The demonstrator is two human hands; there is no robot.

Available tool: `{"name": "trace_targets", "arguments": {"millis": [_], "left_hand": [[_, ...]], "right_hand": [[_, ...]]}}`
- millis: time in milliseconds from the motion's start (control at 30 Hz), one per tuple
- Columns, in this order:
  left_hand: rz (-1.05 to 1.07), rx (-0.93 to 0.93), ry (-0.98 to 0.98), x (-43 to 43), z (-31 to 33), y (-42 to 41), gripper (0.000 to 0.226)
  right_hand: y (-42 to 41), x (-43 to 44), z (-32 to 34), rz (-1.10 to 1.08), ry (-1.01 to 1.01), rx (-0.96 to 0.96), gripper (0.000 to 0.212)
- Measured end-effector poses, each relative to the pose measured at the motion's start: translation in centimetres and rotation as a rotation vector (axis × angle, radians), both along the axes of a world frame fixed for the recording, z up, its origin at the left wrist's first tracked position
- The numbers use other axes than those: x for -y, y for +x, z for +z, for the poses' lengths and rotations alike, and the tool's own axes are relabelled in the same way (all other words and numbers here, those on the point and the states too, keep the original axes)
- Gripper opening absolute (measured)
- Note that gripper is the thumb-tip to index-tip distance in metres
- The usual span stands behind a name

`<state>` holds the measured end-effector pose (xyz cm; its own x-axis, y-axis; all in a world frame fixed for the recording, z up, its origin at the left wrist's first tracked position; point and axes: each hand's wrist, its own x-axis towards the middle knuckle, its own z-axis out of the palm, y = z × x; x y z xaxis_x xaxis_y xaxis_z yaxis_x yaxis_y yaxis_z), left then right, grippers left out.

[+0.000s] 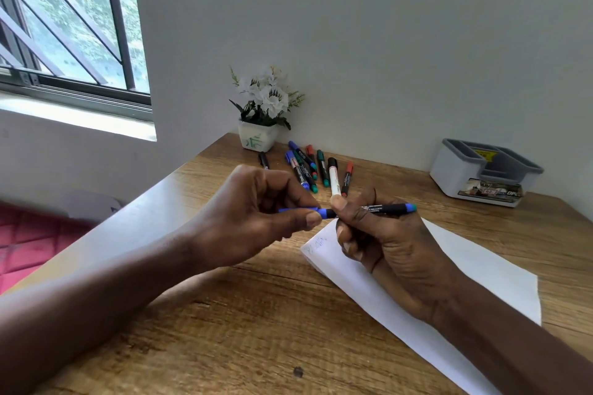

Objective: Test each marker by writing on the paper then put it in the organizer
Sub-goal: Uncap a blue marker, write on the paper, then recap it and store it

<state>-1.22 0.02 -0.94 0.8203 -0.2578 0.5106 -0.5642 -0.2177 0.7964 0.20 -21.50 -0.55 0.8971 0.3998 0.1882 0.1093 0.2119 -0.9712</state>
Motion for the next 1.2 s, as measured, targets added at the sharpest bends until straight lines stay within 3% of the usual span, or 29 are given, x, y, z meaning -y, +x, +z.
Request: {"name": "trace_targets", "arguments": {"millis": [167,300,367,467,633,800,900,1033,1100,1200], "left_hand": [[0.068,0.049,0.083,0.2,0.1,0.5,0.015],[0.22,0.132,0.371,-0.2,0.1,0.9,0.042],[0.271,0.083,0.561,-0.4,0.1,1.1,0.056],[0.257,0.008,0.771,-0.3,0.1,1.8,0.061],[0.193,-0.063,0.993,0.5,0.1,3.7,0.062],[0.19,-0.057,1.039,0.4,-1.0,5.1,0.065],[0.186,-0.036,1.046,0.4,-1.4,5.6,0.066],[0.172,-0.03,1.041,0.4,-1.4,5.8,0.068],[0.166,-0.032,1.043,0.4,-1.3,5.8,0.067],[0.159,-0.034,1.041,0.4,-1.3,5.7,0.067]], "right_hand": [[0.3,0.1,1.1,0.001,-0.032,0.006,0.015],[0.9,1.6,2.5,-0.143,0.035,0.098,0.023],[1.5,2.7,3.0,-0.184,0.104,0.107,0.03],[2.3,4.3,3.4,-0.239,0.168,0.045,0.043],[4.3,6.1,2.2,-0.554,-0.024,0.062,0.019],[5.2,7.6,2.2,-0.657,0.021,0.071,0.039],[7.0,9.2,3.8,-0.802,0.03,0.139,0.034],[11.2,11.8,7.9,-1.052,-0.148,0.176,0.026],[13.5,12.4,9.6,-1.157,-0.337,0.246,0.018],[16.5,12.6,10.7,-1.194,-0.544,0.286,0.015]]}}
